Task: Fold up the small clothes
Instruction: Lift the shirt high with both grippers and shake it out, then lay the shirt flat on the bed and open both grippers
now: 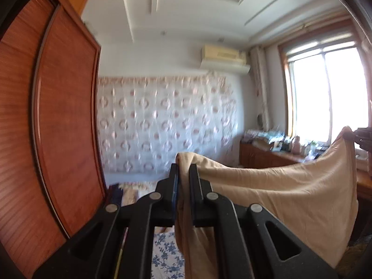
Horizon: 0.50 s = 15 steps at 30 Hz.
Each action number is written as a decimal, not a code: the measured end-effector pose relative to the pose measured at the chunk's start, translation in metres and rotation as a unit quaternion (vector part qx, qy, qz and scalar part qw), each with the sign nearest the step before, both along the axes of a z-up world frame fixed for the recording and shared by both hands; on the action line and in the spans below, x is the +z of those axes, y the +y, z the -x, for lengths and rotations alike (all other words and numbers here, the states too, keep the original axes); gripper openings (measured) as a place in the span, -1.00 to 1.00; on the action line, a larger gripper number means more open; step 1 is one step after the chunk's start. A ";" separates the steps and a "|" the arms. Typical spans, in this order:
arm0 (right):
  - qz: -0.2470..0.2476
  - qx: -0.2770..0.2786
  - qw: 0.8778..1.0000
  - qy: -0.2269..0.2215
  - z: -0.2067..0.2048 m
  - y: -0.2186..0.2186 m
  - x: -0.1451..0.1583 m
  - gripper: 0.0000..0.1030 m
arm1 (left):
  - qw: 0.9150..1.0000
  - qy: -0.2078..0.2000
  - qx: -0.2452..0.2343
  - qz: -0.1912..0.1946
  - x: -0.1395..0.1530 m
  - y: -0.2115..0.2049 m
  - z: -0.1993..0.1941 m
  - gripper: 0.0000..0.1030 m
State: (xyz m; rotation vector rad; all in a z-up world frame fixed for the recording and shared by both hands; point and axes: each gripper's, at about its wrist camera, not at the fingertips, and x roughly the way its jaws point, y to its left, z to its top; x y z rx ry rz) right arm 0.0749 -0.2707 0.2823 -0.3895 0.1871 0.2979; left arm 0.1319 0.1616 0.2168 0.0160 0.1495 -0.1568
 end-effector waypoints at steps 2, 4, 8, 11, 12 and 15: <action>0.017 -0.019 0.999 0.028 -0.052 0.003 -0.026 -0.86 | 1.000 0.025 0.010 -0.002 -0.023 0.000 -0.047 -0.89; 0.027 -0.034 0.998 0.053 -0.101 0.003 -0.054 -0.86 | 0.999 0.045 0.016 0.000 -0.045 -0.003 -0.083 -0.89; 0.031 -0.079 0.990 0.111 -0.192 -0.003 -0.123 -0.78 | 0.995 0.092 0.025 -0.021 -0.099 -0.020 -0.154 -0.88; 0.045 -0.124 0.976 0.174 -0.240 -0.009 -0.180 -0.57 | 0.989 0.142 0.020 -0.034 -0.142 -0.034 -0.190 -0.88; 0.053 -0.131 0.970 0.196 -0.250 -0.011 -0.200 -0.43 | 0.988 0.154 0.012 -0.033 -0.150 -0.040 -0.194 -0.84; 0.064 -0.143 0.959 0.235 -0.264 -0.016 -0.251 -0.33 | 0.981 0.189 -0.007 -0.042 -0.184 -0.056 -0.197 -0.80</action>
